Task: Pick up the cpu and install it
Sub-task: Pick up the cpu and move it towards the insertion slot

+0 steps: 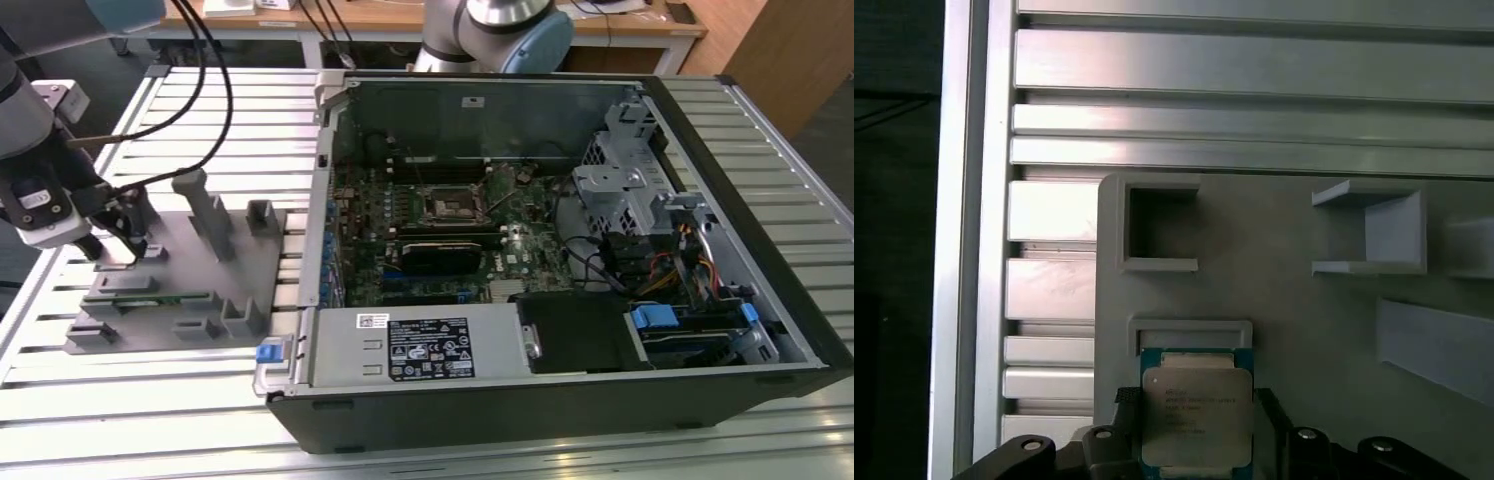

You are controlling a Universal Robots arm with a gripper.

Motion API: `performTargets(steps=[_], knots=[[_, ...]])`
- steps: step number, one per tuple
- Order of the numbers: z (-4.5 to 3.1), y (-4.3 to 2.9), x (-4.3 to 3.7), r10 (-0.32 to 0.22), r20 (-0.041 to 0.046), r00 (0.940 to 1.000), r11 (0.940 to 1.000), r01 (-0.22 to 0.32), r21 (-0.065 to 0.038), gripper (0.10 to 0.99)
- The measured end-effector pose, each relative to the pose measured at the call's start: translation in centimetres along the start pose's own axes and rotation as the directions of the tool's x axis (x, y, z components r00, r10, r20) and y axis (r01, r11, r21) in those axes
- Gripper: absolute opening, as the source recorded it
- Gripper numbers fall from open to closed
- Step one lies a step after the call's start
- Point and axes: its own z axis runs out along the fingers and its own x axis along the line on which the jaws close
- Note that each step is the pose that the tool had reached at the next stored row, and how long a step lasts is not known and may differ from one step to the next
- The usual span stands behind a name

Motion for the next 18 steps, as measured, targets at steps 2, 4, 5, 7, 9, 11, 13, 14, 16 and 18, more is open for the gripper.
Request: performTargets(steps=[2,4,5,7,9,11,13,14,16,18], knots=[[-0.68,0.03,-0.02,0.0,0.0,1.0,1.0,0.0,0.0,0.533],[-1.42,0.05,-0.03,0.0,0.0,1.0,1.0,0.0,0.0,0.533],[-1.85,0.06,-0.05,0.0,0.0,1.0,1.0,0.0,0.0,0.533],[-2.64,0.09,-0.06,0.0,0.0,1.0,1.0,0.0,0.0,0.533],[-3.33,0.11,-0.08,0.0,-0.0001,1.0,1.0,0.0,0.0,0.533],[-4.02,0.14,-0.1,0.0,0.0001,1.0,1.0,0.0,0.0,0.533],[-4.74,0.16,-0.12,0.0,0.0,1.0,1.0,0.0,0.0,0.533],[-5.07,0.17,-0.12,0.0,0.0,1.0,1.0,0.0,0.0,0.533],[-5.68,0.19,-0.14,0.0,0.0,1.0,1.0,0.0,0.0,0.533],[-6.3,0.22,-0.16,0.0,0.0,1.0,1.0,0.0,0.0,0.533]])
